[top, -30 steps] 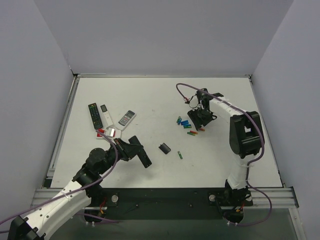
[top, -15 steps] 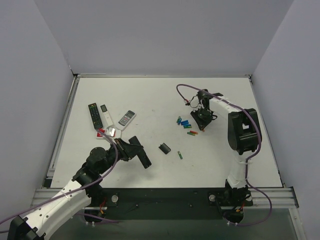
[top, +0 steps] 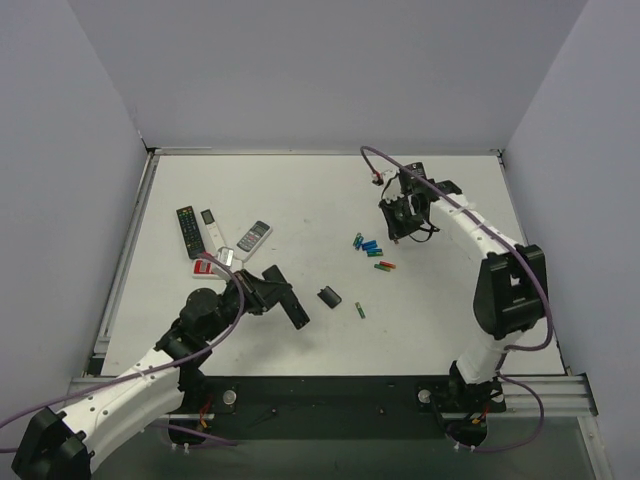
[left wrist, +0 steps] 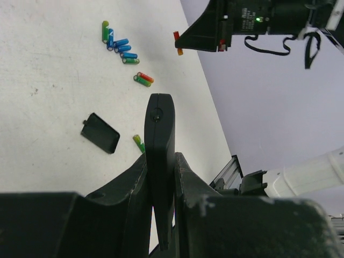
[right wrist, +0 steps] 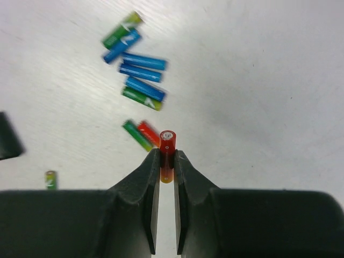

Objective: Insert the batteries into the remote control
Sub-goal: Pick up the battery from the center of the board, then load the battery into the remote control.

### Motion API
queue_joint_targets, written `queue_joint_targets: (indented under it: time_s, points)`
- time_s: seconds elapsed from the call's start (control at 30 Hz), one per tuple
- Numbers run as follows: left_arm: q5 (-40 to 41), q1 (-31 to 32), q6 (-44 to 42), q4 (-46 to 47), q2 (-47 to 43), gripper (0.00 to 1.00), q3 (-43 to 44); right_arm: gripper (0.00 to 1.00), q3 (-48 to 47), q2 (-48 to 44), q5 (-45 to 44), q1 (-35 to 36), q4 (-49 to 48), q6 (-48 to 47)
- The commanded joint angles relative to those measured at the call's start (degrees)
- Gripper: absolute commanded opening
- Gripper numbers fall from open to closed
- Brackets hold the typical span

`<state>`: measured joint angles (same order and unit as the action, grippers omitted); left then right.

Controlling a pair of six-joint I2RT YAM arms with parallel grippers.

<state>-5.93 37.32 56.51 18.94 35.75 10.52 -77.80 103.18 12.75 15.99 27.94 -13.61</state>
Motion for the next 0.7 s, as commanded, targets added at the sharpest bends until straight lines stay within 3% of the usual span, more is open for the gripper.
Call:
queue_joint_targets:
  time_s: [0.0, 0.37, 0.67]
  points:
    - [1.6, -0.5, 2.8, 13.3, 3.0, 0.0, 0.3, 0.0, 1.9, -11.0, -1.7, 7.9, -4.3, 10.0]
    - [2.5, -0.5, 4.2, 25.5, 7.6, 0.0, 0.8, 0.0, 14.0, -31.7, 3.7, 25.5, -19.1, 23.2]
    - [2.7, -0.5, 4.9, 28.1, 9.5, 0.0, 2.2, 0.0, 20.4, -38.7, 3.2, 38.5, -27.5, 26.0]
